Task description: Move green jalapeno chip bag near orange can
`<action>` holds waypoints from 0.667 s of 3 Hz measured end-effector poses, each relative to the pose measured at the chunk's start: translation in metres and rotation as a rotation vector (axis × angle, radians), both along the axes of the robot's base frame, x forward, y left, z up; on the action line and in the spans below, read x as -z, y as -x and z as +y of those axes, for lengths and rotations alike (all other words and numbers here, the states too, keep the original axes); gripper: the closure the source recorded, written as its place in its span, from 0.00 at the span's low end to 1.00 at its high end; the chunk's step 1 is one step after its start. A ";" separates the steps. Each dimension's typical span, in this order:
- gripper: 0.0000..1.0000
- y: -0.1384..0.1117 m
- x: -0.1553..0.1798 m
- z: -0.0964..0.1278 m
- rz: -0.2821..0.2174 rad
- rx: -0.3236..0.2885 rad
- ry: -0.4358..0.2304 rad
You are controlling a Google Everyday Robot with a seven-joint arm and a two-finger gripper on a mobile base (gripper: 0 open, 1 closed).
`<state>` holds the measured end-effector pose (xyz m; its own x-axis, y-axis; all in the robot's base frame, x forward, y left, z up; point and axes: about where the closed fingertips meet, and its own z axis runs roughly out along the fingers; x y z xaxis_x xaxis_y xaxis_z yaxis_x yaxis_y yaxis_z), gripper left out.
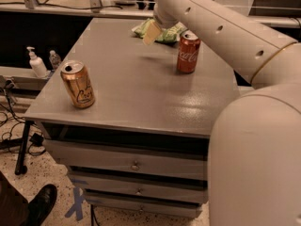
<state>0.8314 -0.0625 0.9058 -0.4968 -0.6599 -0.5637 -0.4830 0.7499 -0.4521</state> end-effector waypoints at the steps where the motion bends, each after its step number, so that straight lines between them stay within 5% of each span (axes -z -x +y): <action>1: 0.00 -0.015 0.011 -0.019 0.005 0.016 -0.041; 2: 0.03 -0.031 0.026 -0.043 0.028 0.033 -0.102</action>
Offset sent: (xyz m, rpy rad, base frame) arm 0.0466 -0.0674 -0.0250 0.1467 0.0214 -0.0540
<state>0.8628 -0.1054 0.8793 -0.5339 -0.5830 -0.6125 -0.4687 0.8069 -0.3595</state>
